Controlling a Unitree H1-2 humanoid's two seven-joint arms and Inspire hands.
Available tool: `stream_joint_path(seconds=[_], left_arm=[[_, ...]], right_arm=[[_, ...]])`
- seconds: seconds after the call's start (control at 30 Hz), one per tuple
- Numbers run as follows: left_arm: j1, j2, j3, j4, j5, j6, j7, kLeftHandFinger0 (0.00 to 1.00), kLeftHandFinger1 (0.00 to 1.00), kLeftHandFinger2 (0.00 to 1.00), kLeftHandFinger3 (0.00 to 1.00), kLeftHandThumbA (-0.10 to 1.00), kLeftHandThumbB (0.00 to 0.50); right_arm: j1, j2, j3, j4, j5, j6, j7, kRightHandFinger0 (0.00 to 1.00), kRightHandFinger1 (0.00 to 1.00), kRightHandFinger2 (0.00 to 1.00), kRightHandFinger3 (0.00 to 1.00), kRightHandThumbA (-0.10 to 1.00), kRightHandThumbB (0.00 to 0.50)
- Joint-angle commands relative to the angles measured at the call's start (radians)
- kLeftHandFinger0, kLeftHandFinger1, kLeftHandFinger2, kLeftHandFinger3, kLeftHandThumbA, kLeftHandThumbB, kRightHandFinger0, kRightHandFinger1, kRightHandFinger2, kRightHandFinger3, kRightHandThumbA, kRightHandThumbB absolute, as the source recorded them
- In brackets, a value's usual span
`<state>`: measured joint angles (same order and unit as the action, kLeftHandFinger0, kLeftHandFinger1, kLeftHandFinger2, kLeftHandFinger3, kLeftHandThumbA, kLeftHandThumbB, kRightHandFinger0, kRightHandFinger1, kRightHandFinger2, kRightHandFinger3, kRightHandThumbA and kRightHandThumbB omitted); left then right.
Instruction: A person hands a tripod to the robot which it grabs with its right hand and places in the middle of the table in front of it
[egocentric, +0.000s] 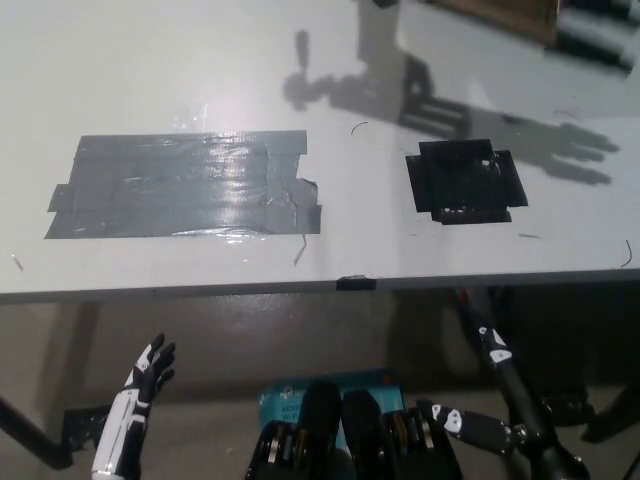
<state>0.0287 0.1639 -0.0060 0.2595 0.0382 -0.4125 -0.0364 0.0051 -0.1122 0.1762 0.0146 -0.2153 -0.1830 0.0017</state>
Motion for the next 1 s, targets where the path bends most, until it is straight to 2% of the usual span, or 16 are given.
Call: stream_joint_path(seconds=[0.0, 0.07, 0.1, 0.17, 0.3, 0.33, 0.4, 0.43, 0.53, 0.63, 0.8, 0.97], left_arm=[[0.018, 0.019, -0.009, -0.024, -0.002, -0.057, -0.023, 1.00, 1.00, 1.00, 1.00, 1.00, 0.257], [0.019, 0.020, -0.012, -0.022, 0.006, -0.057, -0.022, 1.00, 1.00, 1.00, 1.00, 1.00, 0.253], [0.019, 0.020, -0.012, -0.021, 0.008, -0.057, -0.021, 1.00, 1.00, 1.00, 1.00, 1.00, 0.251], [0.020, 0.019, -0.014, -0.021, 0.011, -0.057, -0.020, 1.00, 1.00, 1.00, 1.00, 1.00, 0.253], [0.019, 0.019, -0.013, -0.018, 0.014, -0.057, -0.020, 1.00, 1.00, 1.00, 1.00, 1.00, 0.253], [0.018, 0.020, -0.013, -0.017, 0.014, -0.057, -0.020, 1.00, 1.00, 1.00, 1.00, 1.00, 0.251], [0.020, 0.021, -0.013, -0.017, 0.016, -0.057, -0.019, 1.00, 1.00, 1.00, 1.00, 1.00, 0.249], [0.021, 0.021, -0.012, -0.018, 0.016, -0.057, -0.020, 1.00, 1.00, 1.00, 1.00, 1.00, 0.247], [0.023, 0.021, -0.015, -0.022, 0.018, -0.057, -0.020, 1.00, 1.00, 1.00, 1.00, 1.00, 0.235], [0.021, 0.018, -0.018, -0.023, 0.016, -0.057, -0.023, 1.00, 1.00, 1.00, 1.00, 1.00, 0.235], [0.010, 0.022, -0.011, -0.028, 0.009, -0.057, -0.025, 1.00, 1.00, 1.00, 1.00, 1.00, 0.238], [-0.002, 0.019, -0.014, -0.020, 0.006, -0.057, -0.031, 1.00, 1.00, 1.00, 1.00, 1.00, 0.244]], right_arm=[[0.018, 0.005, -0.044, -0.159, -0.174, -0.103, -0.119, 1.00, 1.00, 1.00, 1.00, 0.73, 0.214], [0.013, -0.001, -0.073, -0.310, -0.306, -0.083, -0.146, 1.00, 1.00, 1.00, 1.00, 0.68, 0.249], [0.010, -0.001, -0.079, -0.339, -0.328, -0.080, -0.149, 1.00, 1.00, 1.00, 1.00, 0.66, 0.251], [-0.029, -0.004, -0.106, -0.442, -0.410, -0.071, -0.150, 1.00, 1.00, 1.00, 1.00, 0.67, 0.283], [-0.163, 0.007, -0.139, -0.564, -0.521, 0.007, -0.112, 1.00, 1.00, 1.00, 1.00, 0.76, 0.384], [-0.196, 0.003, -0.141, -0.568, -0.545, 0.031, -0.093, 1.00, 1.00, 1.00, 1.00, 0.81, 0.395], [-0.224, 0.001, -0.142, -0.571, -0.567, 0.052, -0.073, 1.00, 1.00, 1.00, 1.00, 0.83, 0.397], [-0.262, -0.003, -0.145, -0.578, -0.601, 0.104, -0.030, 1.00, 1.00, 1.00, 1.00, 0.85, 0.414], [-0.379, -0.016, -0.147, -0.540, -0.664, 0.206, 0.039, 1.00, 1.00, 1.00, 1.00, 0.84, 0.409], [-0.467, -0.038, -0.146, -0.457, -0.648, 0.258, 0.058, 1.00, 1.00, 1.00, 1.00, 0.83, 0.396], [-0.595, -0.076, -0.126, -0.278, -0.627, 0.285, 0.053, 1.00, 1.00, 1.00, 1.00, 0.86, 0.380], [-0.711, -0.118, -0.080, -0.069, -0.626, 0.279, 0.044, 1.00, 1.00, 1.00, 1.00, 0.86, 0.398]])
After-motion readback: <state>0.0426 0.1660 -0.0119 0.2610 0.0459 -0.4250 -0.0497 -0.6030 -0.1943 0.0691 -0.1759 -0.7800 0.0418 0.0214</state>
